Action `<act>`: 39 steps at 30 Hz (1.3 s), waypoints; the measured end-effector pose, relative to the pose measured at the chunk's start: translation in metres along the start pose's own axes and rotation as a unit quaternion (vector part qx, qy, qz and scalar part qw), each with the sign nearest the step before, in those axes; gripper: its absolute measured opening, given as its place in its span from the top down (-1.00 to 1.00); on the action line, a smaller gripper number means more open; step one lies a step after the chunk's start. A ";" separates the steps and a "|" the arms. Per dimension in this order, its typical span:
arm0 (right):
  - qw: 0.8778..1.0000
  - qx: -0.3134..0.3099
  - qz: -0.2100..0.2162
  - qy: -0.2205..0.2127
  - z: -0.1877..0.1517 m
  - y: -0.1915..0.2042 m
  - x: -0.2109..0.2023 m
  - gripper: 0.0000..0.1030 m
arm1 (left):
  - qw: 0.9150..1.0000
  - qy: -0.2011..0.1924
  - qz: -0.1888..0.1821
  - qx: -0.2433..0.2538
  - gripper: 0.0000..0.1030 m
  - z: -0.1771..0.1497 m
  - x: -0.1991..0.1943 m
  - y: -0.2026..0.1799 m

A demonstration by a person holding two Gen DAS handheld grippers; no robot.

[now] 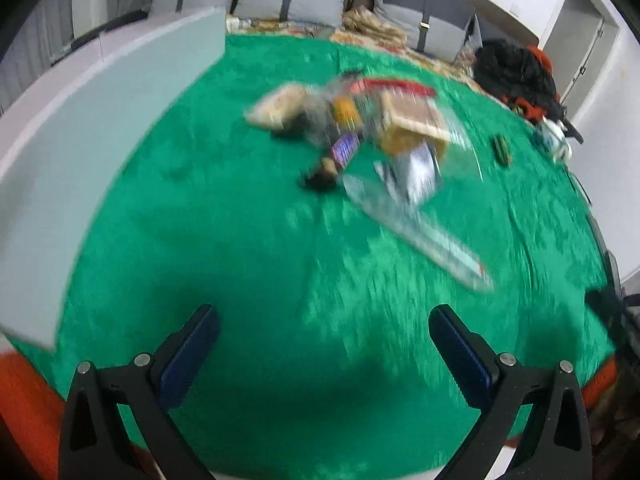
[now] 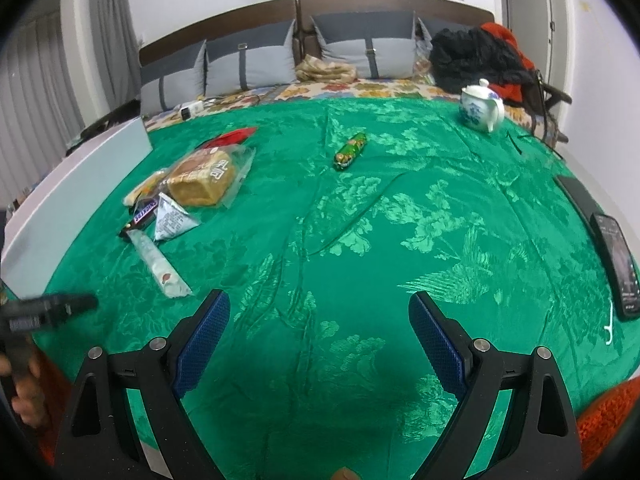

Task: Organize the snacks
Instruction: 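Grasp the clear stick snack with the right tool while the left tool grasps the Snickers bar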

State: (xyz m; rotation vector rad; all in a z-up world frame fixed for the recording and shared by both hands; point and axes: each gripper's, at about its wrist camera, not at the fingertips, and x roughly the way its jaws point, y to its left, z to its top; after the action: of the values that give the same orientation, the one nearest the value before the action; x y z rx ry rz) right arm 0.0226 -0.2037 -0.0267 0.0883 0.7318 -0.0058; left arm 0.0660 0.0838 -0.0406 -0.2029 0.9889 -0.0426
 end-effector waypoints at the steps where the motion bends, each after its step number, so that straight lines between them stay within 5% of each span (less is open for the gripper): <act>1: 1.000 0.002 0.005 0.003 0.000 0.000 0.001 -0.81 | 1.000 -0.007 0.001 -0.004 -0.99 0.010 -0.002 0.003; 6: 0.997 -0.004 0.071 0.030 0.001 0.008 0.008 -0.81 | 0.999 -0.027 -0.014 -0.041 -0.99 0.037 -0.013 0.019; 10: 0.981 -0.065 0.163 0.077 0.014 0.052 0.029 -0.81 | 0.998 -0.039 -0.013 -0.057 -0.99 0.019 -0.022 0.022; 13: 0.968 -0.130 0.185 0.110 0.024 0.097 0.057 -0.80 | 0.998 -0.048 -0.009 -0.045 -0.99 0.002 -0.031 0.020; 18: 0.948 -0.193 0.165 0.190 0.027 0.145 0.114 -0.77 | 0.997 -0.080 0.019 -0.006 -0.99 -0.015 -0.052 0.022; 21: 0.944 -0.220 0.156 0.190 0.029 0.161 0.118 -0.64 | 0.997 -0.081 0.015 -0.010 -0.99 -0.021 -0.052 0.030; 22: 0.944 -0.232 0.145 0.186 0.030 0.167 0.118 -0.23 | 0.997 -0.076 0.012 -0.014 -0.99 -0.021 -0.049 0.031; 23: 0.944 -0.245 0.129 0.179 0.031 0.169 0.117 0.40 | 0.997 -0.069 0.010 -0.017 -0.99 -0.021 -0.045 0.032; 24: 0.943 -0.255 0.122 0.173 0.031 0.171 0.116 0.56 | 0.998 -0.066 0.010 -0.017 -0.99 -0.021 -0.043 0.031; 33: 0.938 -0.262 0.136 0.183 0.010 0.130 0.088 0.62 | 0.999 -0.051 0.013 0.010 -0.99 -0.025 -0.030 0.016; 39: 0.967 -0.185 0.085 0.151 0.005 0.054 0.074 0.62 | 0.999 -0.036 0.014 0.001 -0.99 -0.025 -0.019 0.017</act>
State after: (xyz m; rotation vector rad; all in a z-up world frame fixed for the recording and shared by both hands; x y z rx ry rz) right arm 0.0834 -0.1484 -0.0680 -0.2110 1.0158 0.3129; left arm 0.0337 0.0989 -0.0419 -0.1871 0.9194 -0.0101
